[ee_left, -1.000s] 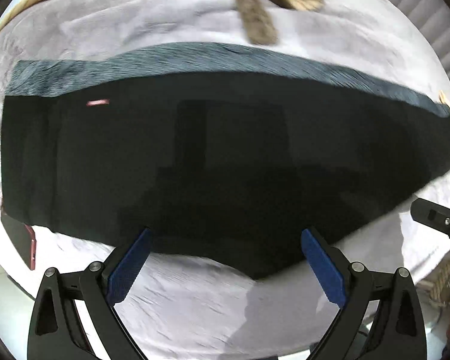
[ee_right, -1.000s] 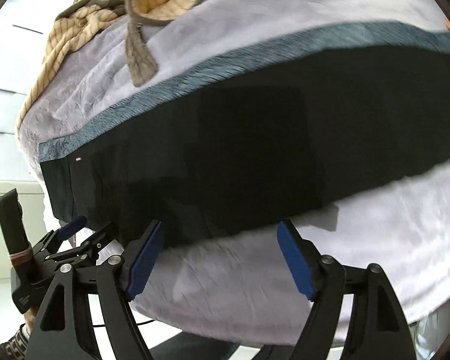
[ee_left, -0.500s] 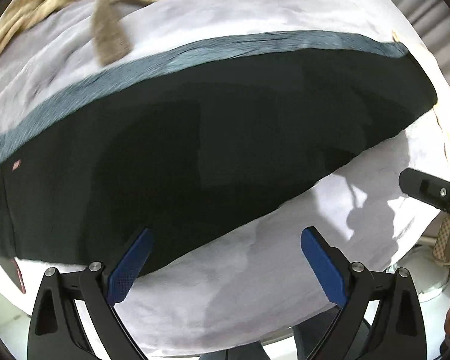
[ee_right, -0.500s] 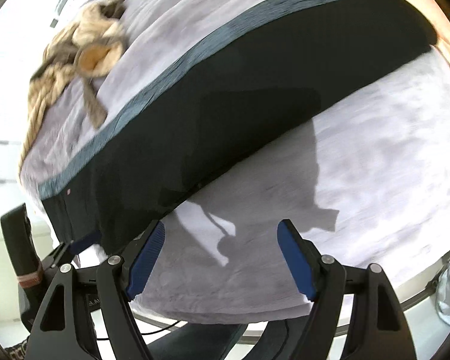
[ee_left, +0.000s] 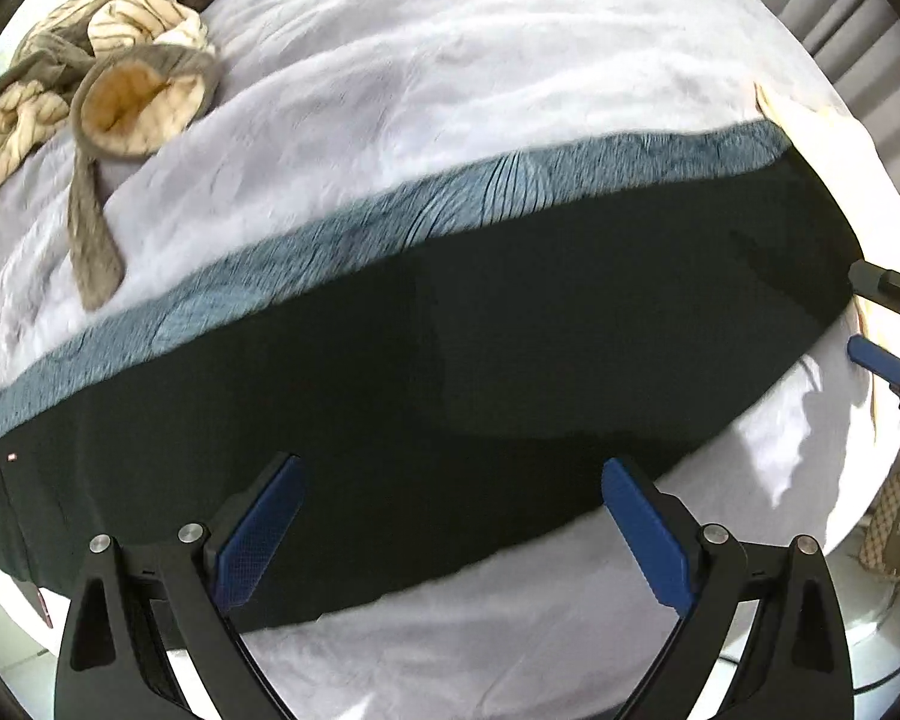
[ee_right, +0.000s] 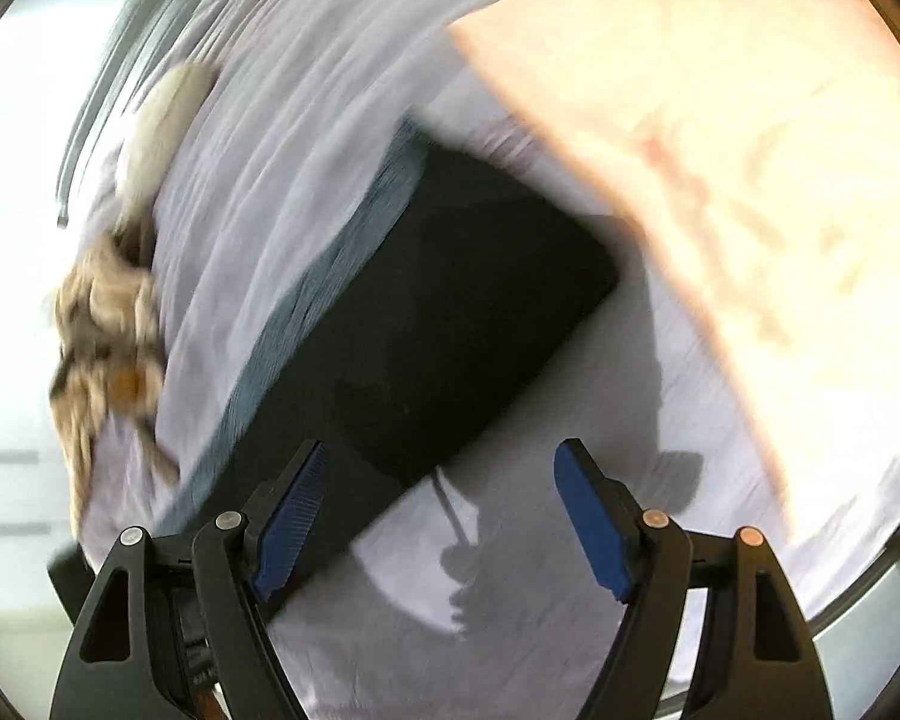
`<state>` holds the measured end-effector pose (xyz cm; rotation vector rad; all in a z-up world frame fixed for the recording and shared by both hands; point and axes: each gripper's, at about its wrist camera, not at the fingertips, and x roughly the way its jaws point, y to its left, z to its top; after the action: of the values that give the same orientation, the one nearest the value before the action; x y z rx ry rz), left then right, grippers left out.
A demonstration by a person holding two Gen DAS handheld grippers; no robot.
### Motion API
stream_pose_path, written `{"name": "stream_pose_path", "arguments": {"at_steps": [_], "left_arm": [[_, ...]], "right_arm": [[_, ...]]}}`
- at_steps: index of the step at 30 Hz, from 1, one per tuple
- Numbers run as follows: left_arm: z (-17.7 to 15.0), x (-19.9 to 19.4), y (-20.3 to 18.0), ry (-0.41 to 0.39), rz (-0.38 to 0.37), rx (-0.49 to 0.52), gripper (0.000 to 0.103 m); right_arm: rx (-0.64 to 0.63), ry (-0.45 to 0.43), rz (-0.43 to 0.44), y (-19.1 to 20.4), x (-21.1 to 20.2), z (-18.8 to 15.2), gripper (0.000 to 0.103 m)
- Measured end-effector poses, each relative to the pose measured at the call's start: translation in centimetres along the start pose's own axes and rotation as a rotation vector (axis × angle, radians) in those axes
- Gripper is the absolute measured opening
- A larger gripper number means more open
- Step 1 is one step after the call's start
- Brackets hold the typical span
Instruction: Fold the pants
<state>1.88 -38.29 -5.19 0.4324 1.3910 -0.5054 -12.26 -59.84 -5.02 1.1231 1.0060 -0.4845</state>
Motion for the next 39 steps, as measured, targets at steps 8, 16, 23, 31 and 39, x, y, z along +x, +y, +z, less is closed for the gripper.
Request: {"name": "stream_pose_path", "arguments": {"at_steps": [8, 16, 23, 31, 39], "left_arm": [[5.8, 2.5, -3.5, 0.010, 0.039, -0.025, 0.099], [10.9, 5.7, -6.0, 0.043, 0.060, -0.023, 0.099], [8.0, 5.4, -5.5, 0.047, 0.067, -0.024, 0.099], [8.1, 6.6, -5.1, 0.052, 0.066, -0.024, 0.099], [7.9, 6.7, -5.7, 0.037, 0.077, -0.007, 0.099]], "right_arm": [[0.158, -0.005, 0.089, -3.4, 1.8, 2.8, 0.015], [0.150, -0.037, 0.035, -3.5, -0.4, 2.5, 0.027], [0.100, 0.007, 0.150, -3.9, 0.2, 1.9, 0.048], [0.103, 0.067, 0.273, -4.2, 2.6, 1.1, 0.048], [0.115, 0.038, 0.320, -4.3, 4.4, 1.7, 0.048]]}}
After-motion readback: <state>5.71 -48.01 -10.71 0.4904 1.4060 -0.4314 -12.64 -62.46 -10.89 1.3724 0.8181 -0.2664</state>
